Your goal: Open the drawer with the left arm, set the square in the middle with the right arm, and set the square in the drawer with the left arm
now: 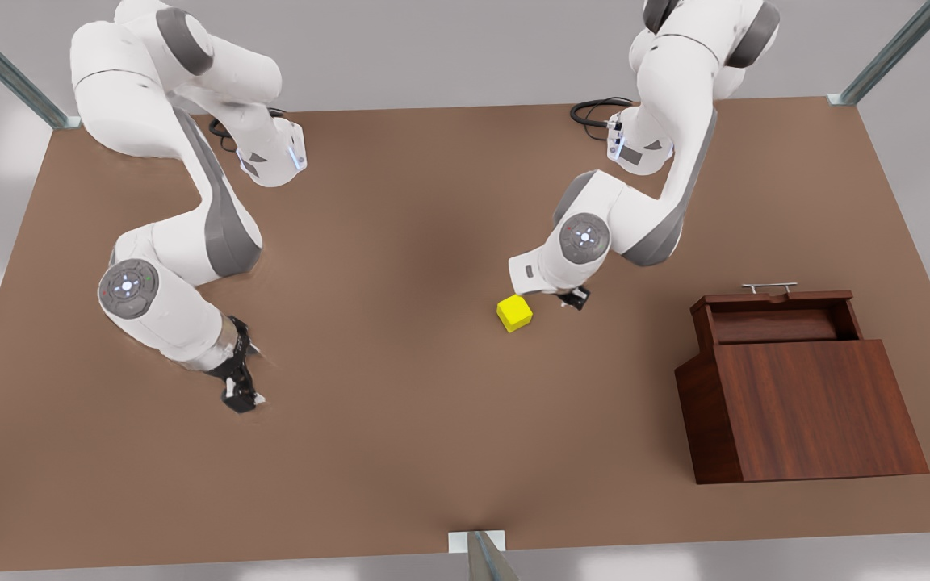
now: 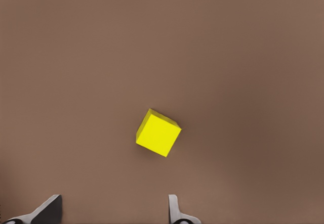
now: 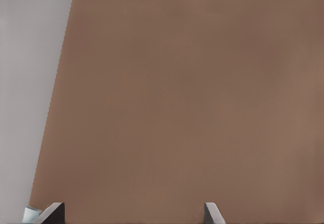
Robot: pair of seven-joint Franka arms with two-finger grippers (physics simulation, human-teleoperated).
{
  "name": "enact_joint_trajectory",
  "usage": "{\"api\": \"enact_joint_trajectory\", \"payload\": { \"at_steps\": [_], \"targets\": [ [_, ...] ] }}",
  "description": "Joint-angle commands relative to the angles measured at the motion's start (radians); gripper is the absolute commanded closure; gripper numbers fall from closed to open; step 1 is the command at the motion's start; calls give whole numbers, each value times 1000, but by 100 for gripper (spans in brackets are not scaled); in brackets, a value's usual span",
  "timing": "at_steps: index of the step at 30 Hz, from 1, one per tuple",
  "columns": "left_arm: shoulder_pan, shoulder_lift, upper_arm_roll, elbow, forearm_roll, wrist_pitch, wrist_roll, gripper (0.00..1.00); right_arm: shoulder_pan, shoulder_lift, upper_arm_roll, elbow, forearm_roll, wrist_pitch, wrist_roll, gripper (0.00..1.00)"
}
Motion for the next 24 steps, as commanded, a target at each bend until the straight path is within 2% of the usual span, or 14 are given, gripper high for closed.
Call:
{"api": "enact_joint_trajectory", "payload": {
  "at_steps": [1, 3, 4, 5, 15, 18, 24],
  "targets": [
    [-1, 4, -16, -34, 30, 205, 238, 0, -29, -185, 7, -151, -36, -138, -1241, 0],
    [2, 43, -28, -34, 36, 263, 324, 0, -90, -185, 4, -73, -7, -164, -1259, 0],
    [2, 54, -28, -40, 68, 282, 382, 0, -85, -183, -61, -57, 76, -161, -1299, 0],
    [0, 54, -38, -89, 88, 315, 454, 0, 67, -186, -285, -59, 139, -161, -1350, 0],
    [0, 132, -116, -150, 178, 436, 570, 0, 52, -165, -293, -59, 128, -179, -1345, 0],
    [0, 137, -116, -213, 178, 521, 563, 0, 52, -163, -292, -57, 128, -179, -1347, 0],
    [0, 171, -116, -230, 178, 533, 565, 0, 29, -126, -295, -48, 134, -191, -1351, 0]
  ]
}}
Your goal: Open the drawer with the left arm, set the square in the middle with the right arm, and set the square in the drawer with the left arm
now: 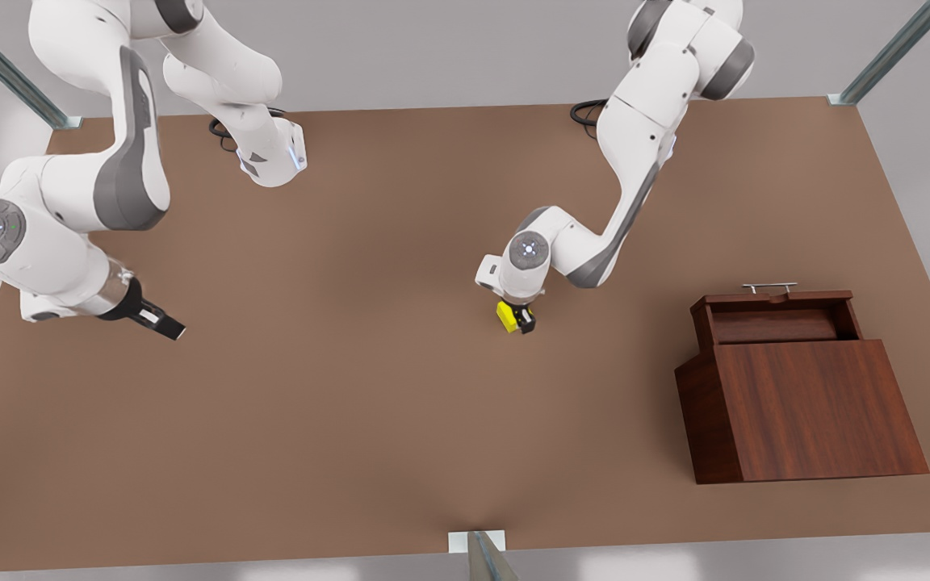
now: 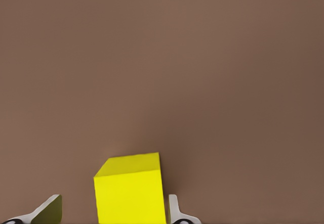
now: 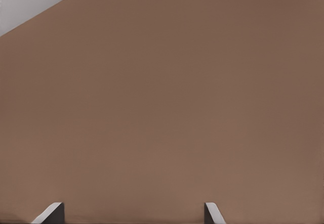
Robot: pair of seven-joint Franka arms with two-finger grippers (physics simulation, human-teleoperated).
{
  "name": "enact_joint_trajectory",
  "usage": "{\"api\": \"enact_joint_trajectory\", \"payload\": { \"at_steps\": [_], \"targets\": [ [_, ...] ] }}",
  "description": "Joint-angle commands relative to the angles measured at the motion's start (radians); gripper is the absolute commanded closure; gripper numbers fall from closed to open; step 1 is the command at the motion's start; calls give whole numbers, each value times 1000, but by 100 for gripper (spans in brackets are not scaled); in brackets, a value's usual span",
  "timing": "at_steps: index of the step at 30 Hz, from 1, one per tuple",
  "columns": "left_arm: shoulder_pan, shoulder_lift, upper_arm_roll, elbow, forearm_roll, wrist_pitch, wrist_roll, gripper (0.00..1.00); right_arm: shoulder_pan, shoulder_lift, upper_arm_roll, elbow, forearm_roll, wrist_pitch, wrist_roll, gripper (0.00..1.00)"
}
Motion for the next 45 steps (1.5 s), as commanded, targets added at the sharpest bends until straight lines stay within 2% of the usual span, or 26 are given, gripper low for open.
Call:
{"api": "enact_joint_trajectory", "payload": {
  "at_steps": [1, 13, 14, 15, 17, 26, 27, 30, 45],
  "targets": [
    [0, 13, 0, 0, 3, 48, 170, 0, -8, 13, -2, 23, 0, -11, -364, 0],
    [5, 50, 6, -8, 2, 47, 172, 0, -77, 23, -3, 46, 7, -20, -364, 0],
    [5, 53, 6, -9, 2, 47, 172, 0, -75, 23, -3, 46, -5, -52, -423, 0],
    [3, 53, 6, -16, 2, 47, 172, 0, -83, 36, -3, 47, -8, -63, -749, 0],
    [1, 53, 6, -14, 2, 42, 166, 0, -68, 47, -3, 49, -3, -63, -588, 0],
    [1, 74, 27, -28, -2, 34, 109, 0, -22, 127, 3, 60, 47, -47, -577, 0],
    [0, 74, 32, -29, -2, 33, 106, 0, -8, 130, 3, 60, 44, -47, -464, 0],
    [-2, 74, 35, -29, -2, 17, 101, 0, -5, 130, 3, 87, -9, -47, -611, 0],
    [-5, 97, 35, -25, -5, 13, -3, 0, -29, 105, 3, 87, -29, -44, -522, 0]
  ]
}}
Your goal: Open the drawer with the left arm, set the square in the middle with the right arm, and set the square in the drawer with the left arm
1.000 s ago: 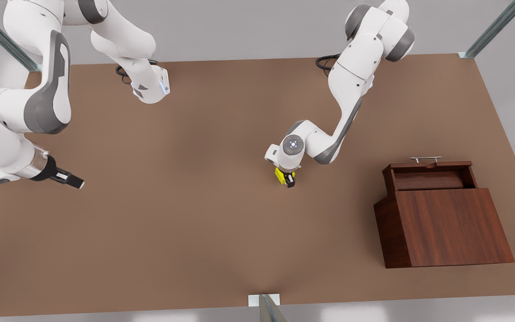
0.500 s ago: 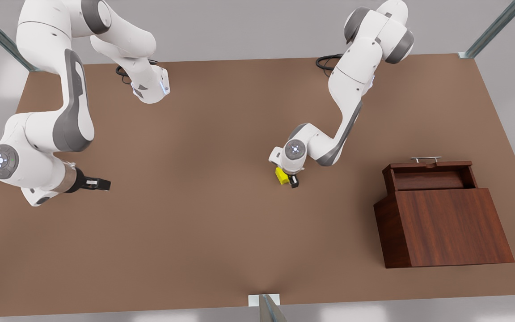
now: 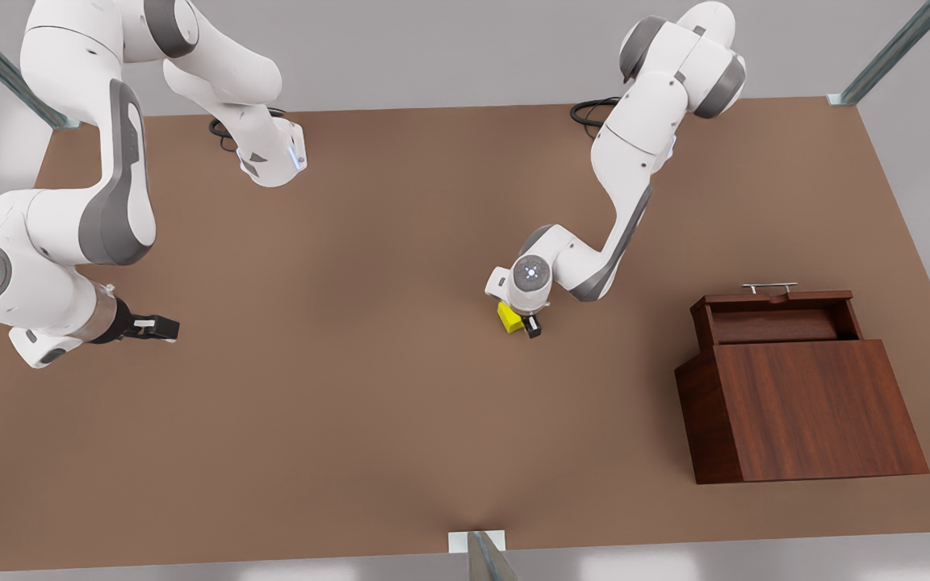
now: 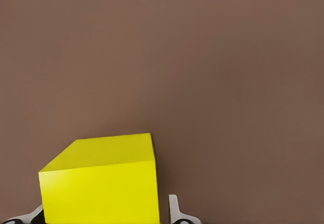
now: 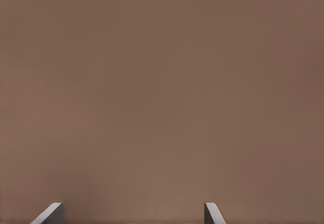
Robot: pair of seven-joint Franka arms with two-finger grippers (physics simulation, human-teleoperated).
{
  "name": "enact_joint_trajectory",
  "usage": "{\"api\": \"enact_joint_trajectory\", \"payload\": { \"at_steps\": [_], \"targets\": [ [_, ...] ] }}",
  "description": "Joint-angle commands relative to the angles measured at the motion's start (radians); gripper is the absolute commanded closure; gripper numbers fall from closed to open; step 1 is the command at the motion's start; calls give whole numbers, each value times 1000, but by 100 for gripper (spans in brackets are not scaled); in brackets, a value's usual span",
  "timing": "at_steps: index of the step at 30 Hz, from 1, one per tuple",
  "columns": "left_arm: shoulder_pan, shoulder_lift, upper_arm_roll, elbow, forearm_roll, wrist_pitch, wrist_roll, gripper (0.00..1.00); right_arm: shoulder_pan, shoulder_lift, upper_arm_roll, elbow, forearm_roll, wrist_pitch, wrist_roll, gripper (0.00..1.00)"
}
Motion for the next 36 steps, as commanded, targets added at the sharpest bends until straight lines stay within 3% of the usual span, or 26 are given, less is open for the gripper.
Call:
{"api": "enact_joint_trajectory", "payload": {
  "at_steps": [1, 7, 15, 36],
  "targets": [
    [1, 3, 0, 0, 1, -1, -65, 0, -9, -1, 0, 2, 5, 1, -32, 0],
    [1, 3, 0, 3, 5, -1, -57, 4, -4, -1, 0, 2, 4, 1, -30, 0],
    [1, 0, 0, 3, 5, -9, -60, 22, -6, -1, 0, 2, 0, 1, -36, 0],
    [1, -48, 0, 5, -1, -81, -72, 30, -12, 1, -1, 2, -4, -2, -42, 0]
  ]
}}
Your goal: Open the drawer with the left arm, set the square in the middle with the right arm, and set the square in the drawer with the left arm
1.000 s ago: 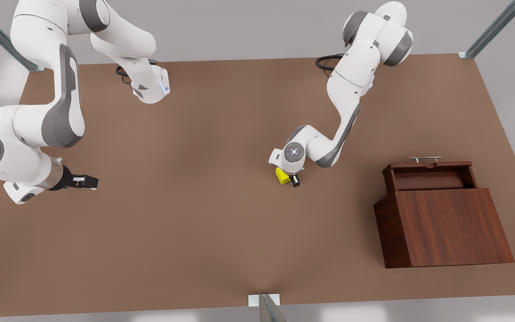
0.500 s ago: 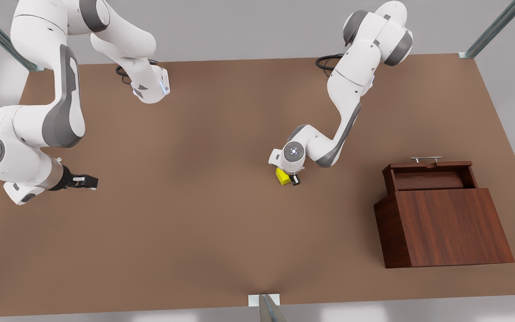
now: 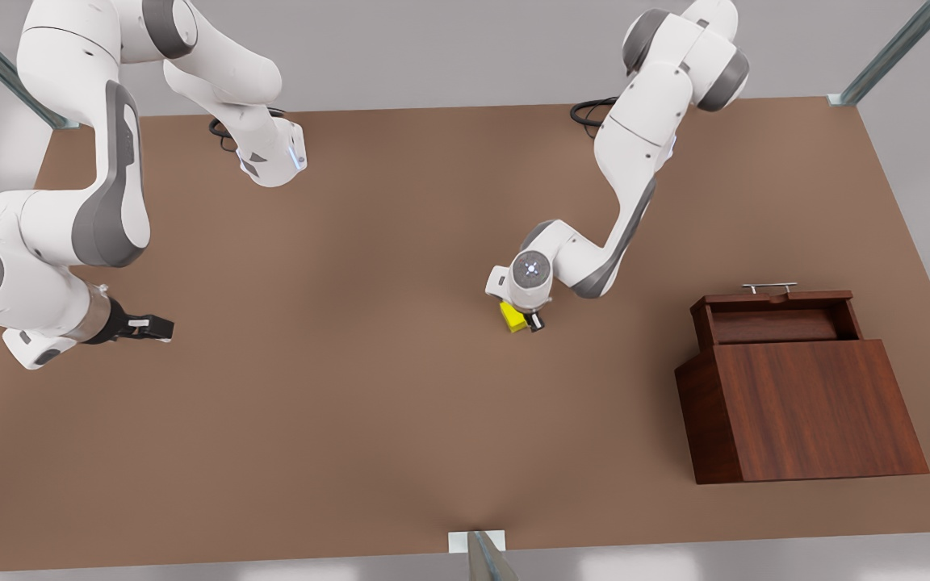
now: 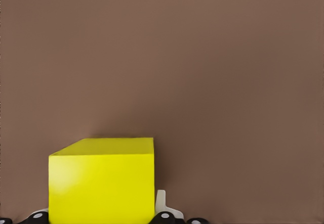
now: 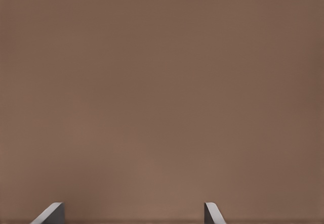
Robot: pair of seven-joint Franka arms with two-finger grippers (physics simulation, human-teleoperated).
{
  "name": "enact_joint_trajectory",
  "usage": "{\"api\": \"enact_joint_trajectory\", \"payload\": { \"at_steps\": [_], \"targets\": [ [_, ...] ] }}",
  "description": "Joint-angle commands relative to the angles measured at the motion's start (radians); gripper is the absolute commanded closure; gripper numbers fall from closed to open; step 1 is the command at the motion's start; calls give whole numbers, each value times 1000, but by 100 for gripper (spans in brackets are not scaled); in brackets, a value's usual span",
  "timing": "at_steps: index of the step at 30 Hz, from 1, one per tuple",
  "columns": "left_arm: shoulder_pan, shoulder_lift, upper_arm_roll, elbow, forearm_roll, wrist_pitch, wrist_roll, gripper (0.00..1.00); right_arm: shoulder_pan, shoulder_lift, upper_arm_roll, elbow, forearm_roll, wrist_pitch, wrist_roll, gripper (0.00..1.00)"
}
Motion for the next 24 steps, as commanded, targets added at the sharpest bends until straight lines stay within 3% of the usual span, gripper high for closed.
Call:
{"api": "enact_joint_trajectory", "payload": {
  "at_steps": [1, 8, 24],
  "targets": [
    [0, -7, 0, 1, -13, -29, 2, 30, 2, -1, -1, 1, -1, 0, -7, 0],
    [12, -71, 20, 1, -15, -70, -31, 30, -1, -1, -1, 1, -1, 0, -9, 0],
    [221, -353, 21, -1, -45, -188, -246, 30, -11, -1, -2, 45, -96, 7, 5, 0]
  ]
}}
